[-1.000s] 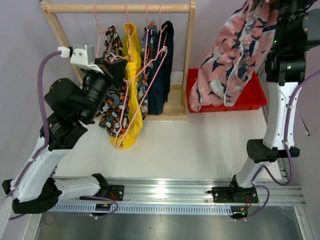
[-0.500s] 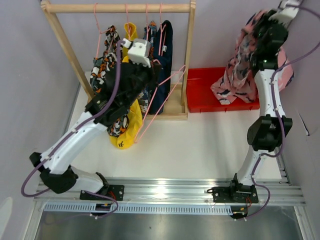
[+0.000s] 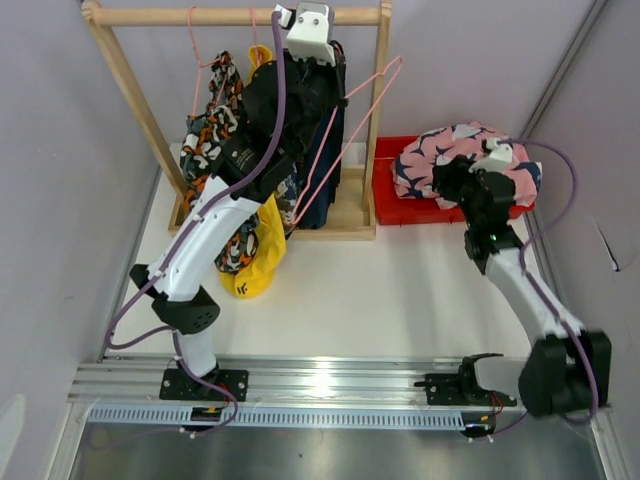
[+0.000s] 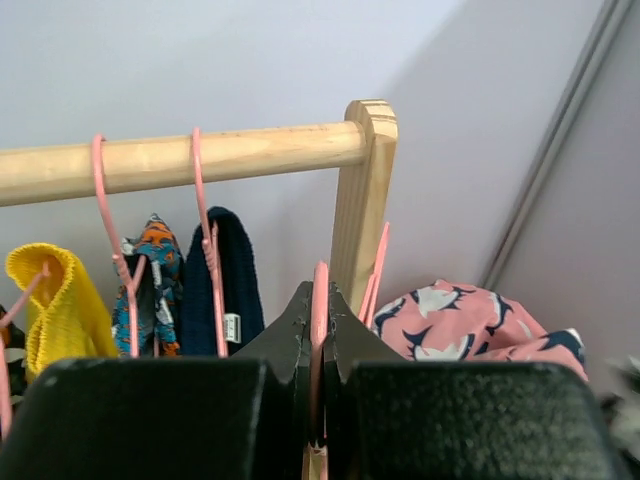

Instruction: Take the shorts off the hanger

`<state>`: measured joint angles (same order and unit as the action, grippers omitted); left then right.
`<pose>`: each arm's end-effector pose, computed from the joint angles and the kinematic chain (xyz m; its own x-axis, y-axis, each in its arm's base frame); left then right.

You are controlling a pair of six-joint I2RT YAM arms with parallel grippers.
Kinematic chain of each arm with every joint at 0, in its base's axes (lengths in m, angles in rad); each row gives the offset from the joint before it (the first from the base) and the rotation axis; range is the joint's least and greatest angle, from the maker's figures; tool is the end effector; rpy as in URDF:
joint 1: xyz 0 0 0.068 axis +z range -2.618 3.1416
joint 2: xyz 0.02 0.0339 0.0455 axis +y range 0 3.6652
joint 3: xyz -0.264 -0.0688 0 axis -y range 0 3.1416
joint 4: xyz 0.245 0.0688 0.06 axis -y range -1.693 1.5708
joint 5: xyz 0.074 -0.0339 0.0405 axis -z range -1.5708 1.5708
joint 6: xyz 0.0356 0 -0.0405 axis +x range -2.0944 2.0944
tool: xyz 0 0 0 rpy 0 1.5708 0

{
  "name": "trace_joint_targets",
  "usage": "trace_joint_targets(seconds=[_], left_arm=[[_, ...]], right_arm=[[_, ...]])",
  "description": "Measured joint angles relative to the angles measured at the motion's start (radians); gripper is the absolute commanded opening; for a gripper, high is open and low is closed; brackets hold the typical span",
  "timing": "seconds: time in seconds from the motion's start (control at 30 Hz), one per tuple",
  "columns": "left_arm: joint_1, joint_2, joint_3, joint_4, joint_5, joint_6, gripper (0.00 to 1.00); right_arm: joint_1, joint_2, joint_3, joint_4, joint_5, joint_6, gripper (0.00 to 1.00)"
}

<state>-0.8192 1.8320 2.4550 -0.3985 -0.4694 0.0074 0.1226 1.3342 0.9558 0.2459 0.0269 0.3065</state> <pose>0.2543 -0.2485 0.5838 0.1546 -0.1557 -0.9756 0.3493 0.9323 -0.0935 0.3143 0.0378 0.3209 -0.1539 0.2849 -0.9461 -0.0518 0.9539 0.2957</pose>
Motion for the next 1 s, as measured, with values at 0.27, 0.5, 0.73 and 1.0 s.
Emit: trace_joint_targets(seconds=[0.27, 0.5, 0.73, 1.0], left_arm=[[-0.024, -0.12, -0.185, 0.005, -0.052, 0.024, 0.0], [-0.061, -0.291, -0.351, -0.016, -0.132, 0.035, 0.0], [-0.058, -0.296, -0.288, -0.004, -0.181, 0.066, 0.0], [-0.058, -0.109, -0.092, 0.053, -0.182, 0.126, 0.0]], right_arm=[[0.027, -0.407, -0.167, -0.011, 0.02, 0.025, 0.51], [0.057, -0.478, -0.178, -0.086, 0.036, 0.038, 0.5], [0.078, -0.522, -0.178, -0.15, 0.047, 0.042, 0.5], [0.086, -0.575, -0.187, -0.183, 0.063, 0.042, 0.49]])
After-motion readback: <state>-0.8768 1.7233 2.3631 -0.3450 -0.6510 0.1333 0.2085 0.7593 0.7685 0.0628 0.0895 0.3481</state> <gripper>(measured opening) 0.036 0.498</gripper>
